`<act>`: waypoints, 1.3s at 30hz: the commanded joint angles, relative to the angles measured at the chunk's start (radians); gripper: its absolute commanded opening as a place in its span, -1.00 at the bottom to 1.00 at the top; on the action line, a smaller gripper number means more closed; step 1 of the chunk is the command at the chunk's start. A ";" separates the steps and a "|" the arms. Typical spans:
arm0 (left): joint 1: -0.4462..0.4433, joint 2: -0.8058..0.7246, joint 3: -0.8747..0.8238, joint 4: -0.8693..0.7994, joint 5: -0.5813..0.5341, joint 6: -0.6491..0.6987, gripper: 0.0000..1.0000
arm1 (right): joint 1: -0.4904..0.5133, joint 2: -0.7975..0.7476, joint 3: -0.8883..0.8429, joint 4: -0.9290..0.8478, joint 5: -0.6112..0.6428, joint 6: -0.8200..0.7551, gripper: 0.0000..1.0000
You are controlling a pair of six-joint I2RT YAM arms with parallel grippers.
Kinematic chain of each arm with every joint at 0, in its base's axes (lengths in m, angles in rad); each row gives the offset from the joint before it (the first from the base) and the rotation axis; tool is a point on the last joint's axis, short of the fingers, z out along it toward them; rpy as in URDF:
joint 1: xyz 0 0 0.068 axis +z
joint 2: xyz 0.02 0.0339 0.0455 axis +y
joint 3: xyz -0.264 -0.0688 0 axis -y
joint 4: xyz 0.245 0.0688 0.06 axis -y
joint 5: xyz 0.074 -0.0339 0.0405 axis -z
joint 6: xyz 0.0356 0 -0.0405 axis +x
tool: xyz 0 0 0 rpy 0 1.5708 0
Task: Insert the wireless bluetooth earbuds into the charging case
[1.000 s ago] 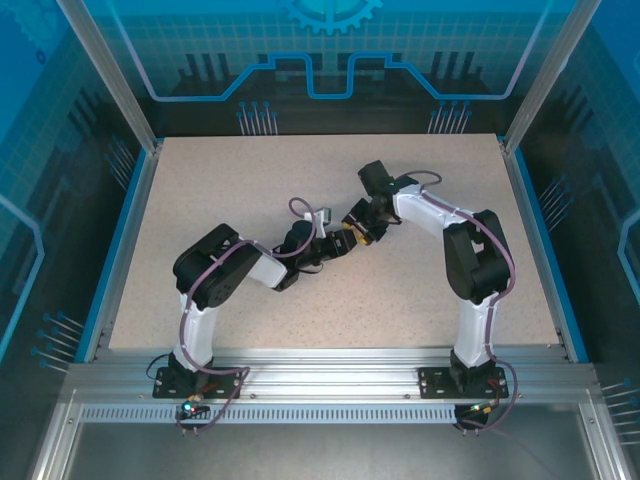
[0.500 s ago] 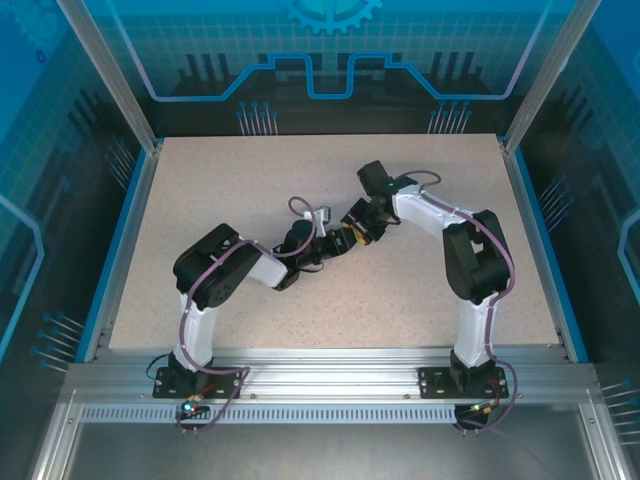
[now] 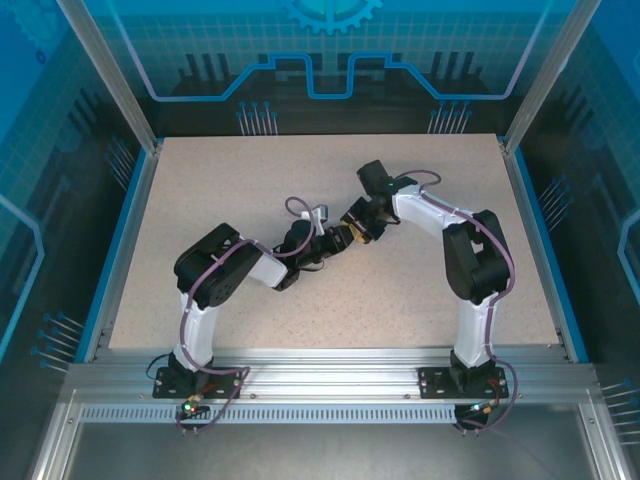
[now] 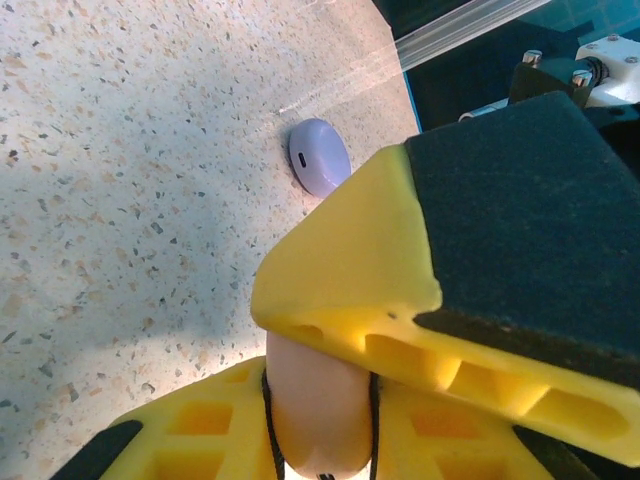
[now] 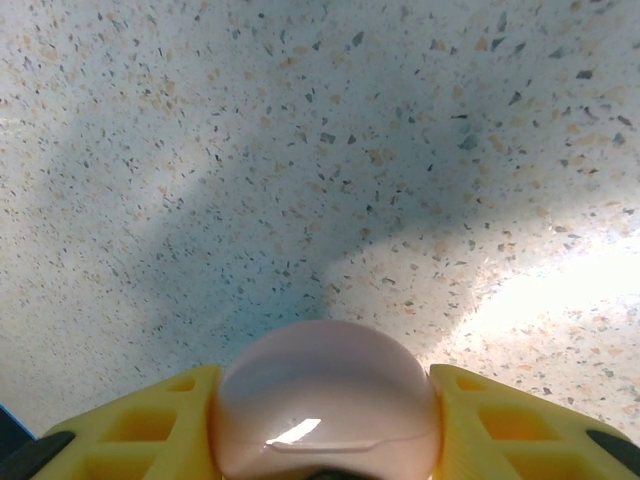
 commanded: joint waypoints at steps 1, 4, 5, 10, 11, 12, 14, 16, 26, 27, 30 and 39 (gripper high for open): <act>-0.002 0.024 0.021 0.035 -0.013 0.016 -0.64 | 0.011 -0.021 0.022 -0.026 -0.028 0.014 -0.09; -0.001 0.019 0.021 0.033 -0.004 0.011 -0.76 | 0.003 -0.021 0.041 -0.029 -0.029 0.008 0.17; -0.002 0.018 0.018 0.031 -0.001 0.011 -0.78 | -0.003 -0.023 0.051 -0.031 -0.029 0.006 0.33; -0.001 -0.029 -0.003 -0.010 0.024 0.021 -0.90 | -0.070 -0.037 0.146 -0.061 -0.027 -0.027 0.83; -0.001 -0.041 -0.007 -0.023 0.030 0.025 -0.93 | -0.085 -0.044 0.162 -0.071 -0.026 -0.037 0.87; -0.002 -0.056 -0.009 -0.043 0.042 0.032 -0.96 | -0.100 -0.055 0.177 -0.078 -0.025 -0.052 0.89; 0.000 -0.085 -0.014 -0.077 0.070 0.045 -1.00 | -0.128 -0.079 0.195 -0.108 -0.013 -0.092 0.90; 0.007 -0.121 -0.018 -0.126 0.111 0.066 -1.00 | -0.153 -0.115 0.174 -0.120 -0.009 -0.143 0.90; 0.128 -0.343 0.041 -0.545 0.448 0.322 -1.00 | -0.181 -0.466 -0.386 0.306 -0.118 -0.497 0.91; 0.136 -0.360 0.053 -0.601 0.478 0.356 -1.00 | -0.180 -0.508 -0.441 0.357 -0.140 -0.527 0.91; 0.159 -0.390 0.073 -0.712 0.549 0.419 -1.00 | -0.178 -0.587 -0.540 0.443 -0.196 -0.586 0.91; 0.178 -0.402 0.099 -0.756 0.654 0.425 -1.00 | -0.078 -0.588 -0.608 0.589 -0.278 -0.625 0.89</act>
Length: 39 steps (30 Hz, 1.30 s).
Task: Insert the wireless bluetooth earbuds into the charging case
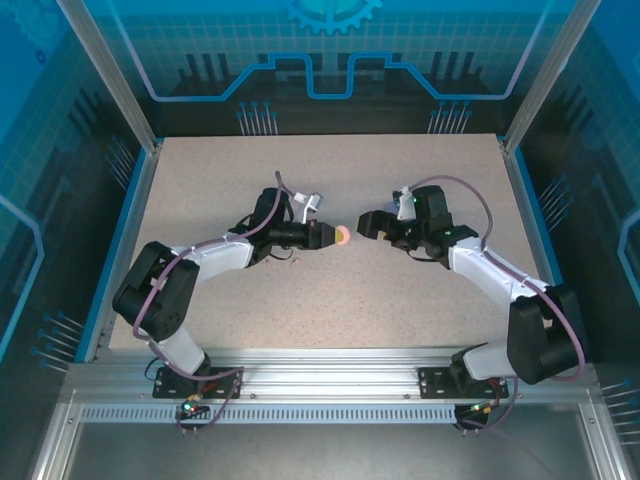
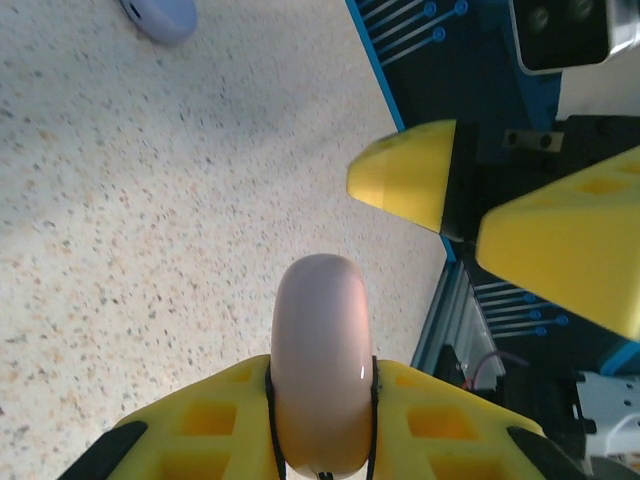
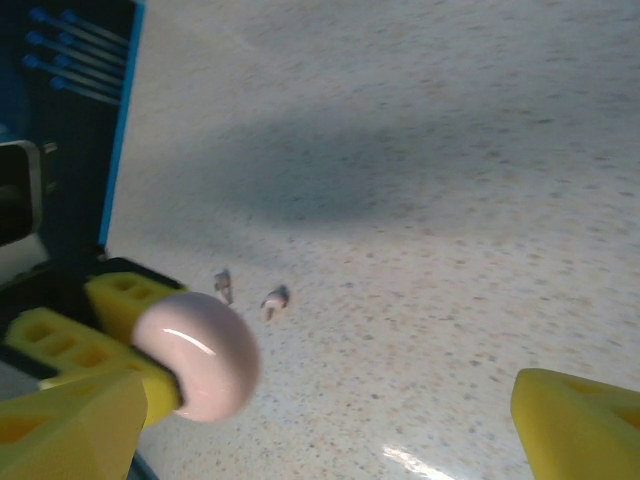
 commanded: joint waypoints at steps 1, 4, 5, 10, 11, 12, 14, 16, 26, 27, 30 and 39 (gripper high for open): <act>0.007 -0.021 0.042 -0.050 0.070 0.035 -1.00 | 0.041 0.016 0.016 0.074 -0.045 -0.053 0.88; 0.007 -0.023 0.044 -0.044 0.069 0.030 -1.00 | 0.064 0.048 0.045 0.063 -0.039 -0.067 0.87; 0.007 -0.024 0.044 -0.042 0.067 0.026 -1.00 | 0.068 0.055 0.048 0.063 -0.039 -0.067 0.87; 0.007 -0.032 0.045 -0.026 0.068 0.017 -1.00 | 0.065 0.083 0.028 0.084 -0.022 -0.062 0.86; 0.007 -0.034 0.045 -0.024 0.071 0.016 -1.00 | 0.061 0.088 -0.005 0.094 -0.023 -0.057 0.85; 0.007 -0.037 0.045 -0.025 0.069 0.015 -1.00 | 0.054 0.095 -0.019 0.105 -0.026 -0.050 0.85; 0.007 -0.046 0.045 -0.024 0.067 0.016 -1.00 | 0.039 0.108 -0.044 0.134 -0.035 -0.037 0.84; 0.007 -0.055 0.044 -0.018 0.069 0.013 -1.00 | 0.022 0.128 -0.064 0.150 -0.036 -0.028 0.82; 0.007 -0.097 0.050 -0.024 0.064 0.018 -1.00 | -0.034 0.166 -0.113 0.184 -0.065 -0.013 0.78; 0.007 -0.096 0.048 -0.025 0.060 0.020 -1.00 | -0.038 0.158 -0.113 0.184 -0.072 -0.012 0.77; 0.007 -0.086 0.047 -0.014 0.063 0.015 -1.00 | -0.053 0.114 -0.117 0.160 -0.091 -0.021 0.76; 0.006 -0.028 0.053 0.047 0.117 -0.021 -1.00 | -0.099 -0.019 -0.119 0.147 -0.269 -0.086 0.48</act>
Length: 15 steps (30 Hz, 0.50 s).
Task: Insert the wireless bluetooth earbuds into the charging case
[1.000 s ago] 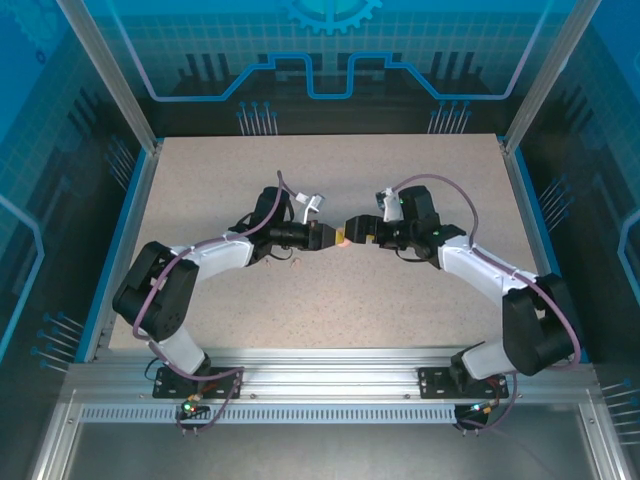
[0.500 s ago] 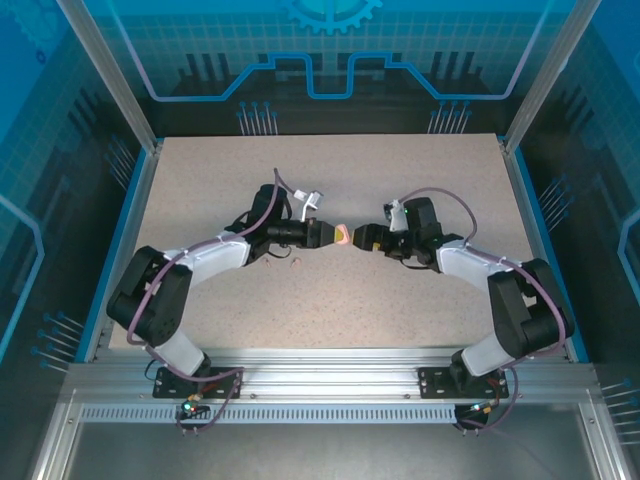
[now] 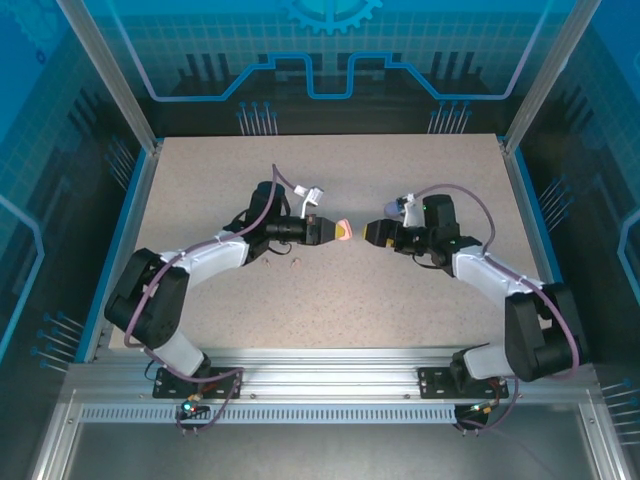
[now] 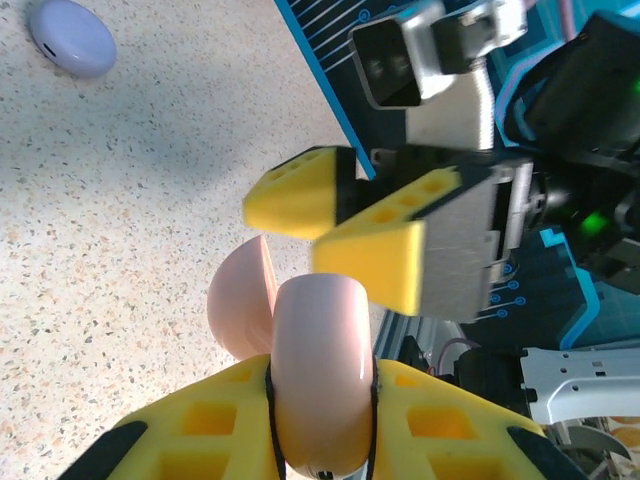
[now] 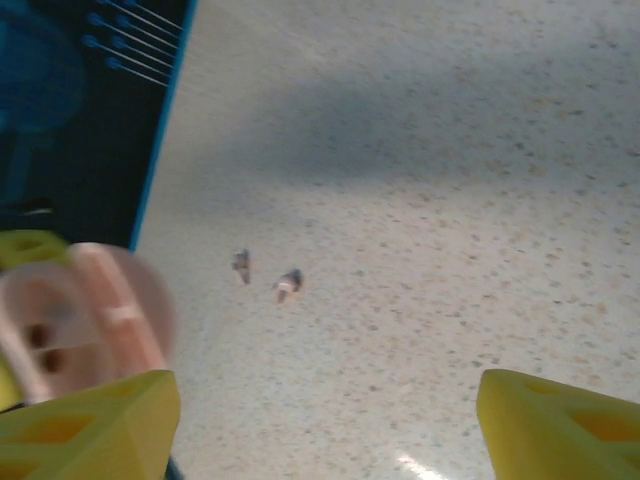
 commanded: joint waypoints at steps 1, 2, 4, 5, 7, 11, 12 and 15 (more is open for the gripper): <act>0.003 0.029 0.031 0.039 0.054 -0.020 -1.00 | -0.009 -0.014 0.006 -0.002 -0.110 -0.027 0.41; 0.002 0.032 0.035 0.040 0.056 -0.023 -1.00 | -0.006 -0.012 0.011 0.003 -0.119 -0.026 0.35; 0.003 0.037 0.040 0.046 0.059 -0.029 -1.00 | 0.000 -0.004 0.025 0.005 -0.128 -0.027 0.25; 0.003 0.038 0.042 0.052 0.060 -0.033 -1.00 | 0.004 0.001 0.032 0.002 -0.133 -0.029 0.22; 0.003 0.043 0.044 0.062 0.065 -0.043 -1.00 | 0.013 0.013 0.043 -0.004 -0.133 -0.036 0.20; 0.003 0.047 0.047 0.077 0.071 -0.056 -1.00 | 0.022 0.037 0.061 -0.006 -0.128 -0.035 0.16; 0.002 0.048 0.048 0.078 0.071 -0.058 -1.00 | 0.026 0.042 0.062 -0.005 -0.126 -0.033 0.16; 0.001 0.049 0.052 0.083 0.081 -0.065 -1.00 | 0.036 0.056 0.072 0.003 -0.118 -0.027 0.13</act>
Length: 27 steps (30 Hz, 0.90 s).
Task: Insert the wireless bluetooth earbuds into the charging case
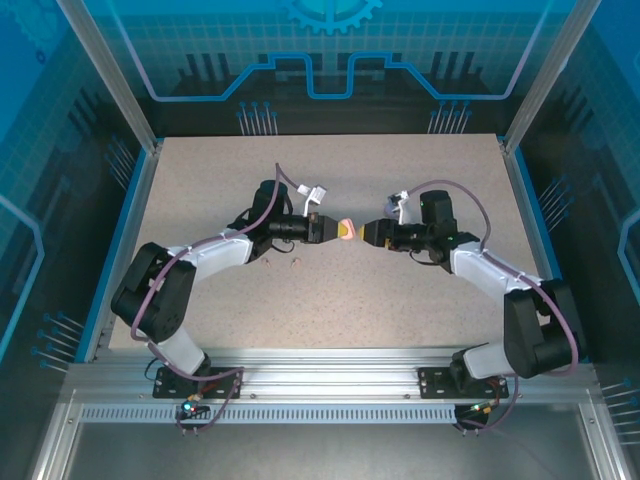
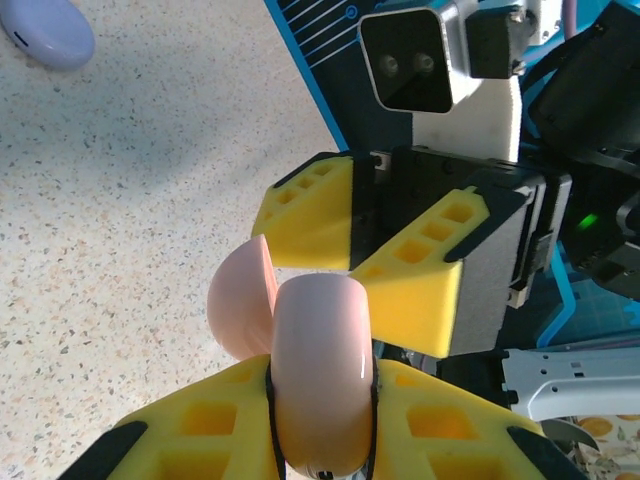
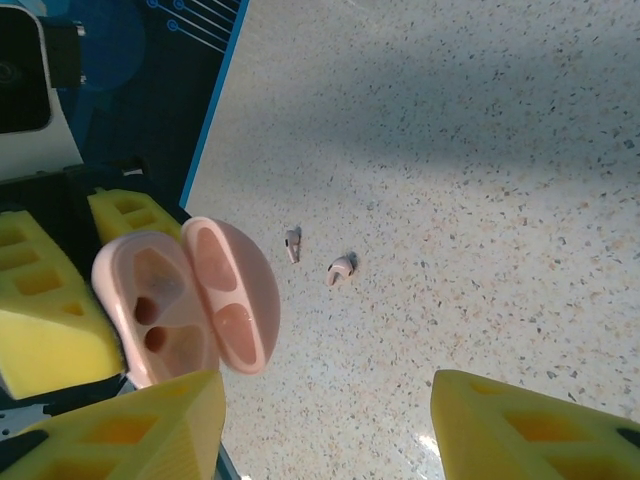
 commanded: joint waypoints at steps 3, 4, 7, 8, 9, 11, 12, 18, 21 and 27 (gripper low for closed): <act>-0.002 0.007 0.033 0.031 0.049 -0.013 -1.00 | 0.023 0.033 0.044 0.000 -0.011 -0.004 0.13; -0.002 0.006 0.034 0.031 0.050 -0.013 -1.00 | 0.025 0.039 0.046 0.002 -0.008 -0.004 0.12; -0.007 0.005 0.033 0.032 0.051 -0.013 -1.00 | 0.027 0.054 0.055 0.000 0.000 -0.002 0.09; -0.008 0.005 0.033 0.033 0.051 -0.013 -1.00 | 0.027 0.060 0.058 0.001 0.002 -0.001 0.08; -0.009 0.006 0.033 0.035 0.051 -0.015 -1.00 | 0.027 0.066 0.060 0.002 0.001 -0.001 0.08; -0.013 0.007 0.033 0.037 0.054 -0.015 -1.00 | 0.027 0.075 0.061 0.008 0.002 0.004 0.07; -0.014 0.009 0.034 0.035 0.054 -0.015 -1.00 | 0.027 0.079 0.061 0.014 -0.002 0.007 0.05; -0.022 0.024 0.039 0.034 0.058 -0.014 -1.00 | 0.037 0.090 0.074 0.027 -0.024 0.010 0.00; -0.025 0.031 0.041 0.039 0.058 -0.016 -1.00 | 0.040 0.087 0.078 0.029 -0.046 0.004 -0.03; -0.025 0.042 0.048 0.049 0.067 -0.023 -1.00 | 0.042 0.082 0.084 0.004 -0.065 -0.025 -0.10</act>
